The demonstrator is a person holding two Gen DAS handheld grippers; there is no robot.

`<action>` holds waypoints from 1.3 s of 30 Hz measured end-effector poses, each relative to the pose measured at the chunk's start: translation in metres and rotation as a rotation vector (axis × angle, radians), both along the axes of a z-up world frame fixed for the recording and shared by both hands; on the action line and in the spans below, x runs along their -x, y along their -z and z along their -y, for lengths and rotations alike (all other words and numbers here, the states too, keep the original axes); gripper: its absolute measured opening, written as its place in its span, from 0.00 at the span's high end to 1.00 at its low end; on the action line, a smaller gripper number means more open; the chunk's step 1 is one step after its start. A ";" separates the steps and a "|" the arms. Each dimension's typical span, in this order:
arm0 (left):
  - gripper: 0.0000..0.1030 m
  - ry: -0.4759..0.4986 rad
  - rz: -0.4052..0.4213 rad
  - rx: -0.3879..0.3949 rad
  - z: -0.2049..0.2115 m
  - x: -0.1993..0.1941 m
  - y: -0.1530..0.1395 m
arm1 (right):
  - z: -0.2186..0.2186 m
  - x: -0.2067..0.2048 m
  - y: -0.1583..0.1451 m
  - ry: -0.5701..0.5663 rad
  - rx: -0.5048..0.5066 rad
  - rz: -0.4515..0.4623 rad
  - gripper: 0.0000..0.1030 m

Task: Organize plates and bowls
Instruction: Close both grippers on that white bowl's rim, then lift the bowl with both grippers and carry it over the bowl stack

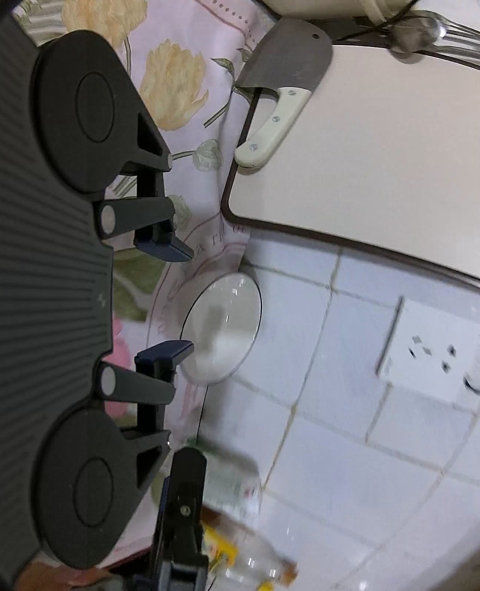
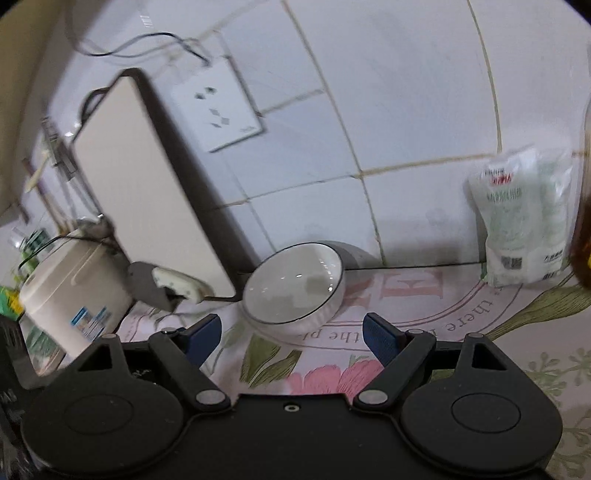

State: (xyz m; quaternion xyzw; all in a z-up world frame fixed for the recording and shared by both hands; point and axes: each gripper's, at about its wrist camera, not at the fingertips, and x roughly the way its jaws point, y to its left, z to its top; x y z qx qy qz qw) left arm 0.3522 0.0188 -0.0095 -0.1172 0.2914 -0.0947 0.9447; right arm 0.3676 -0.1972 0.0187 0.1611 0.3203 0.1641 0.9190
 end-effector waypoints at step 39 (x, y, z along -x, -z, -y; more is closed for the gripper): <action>0.80 0.013 -0.014 -0.017 0.020 -0.030 0.008 | -0.013 -0.068 0.046 0.174 -0.073 -0.210 0.79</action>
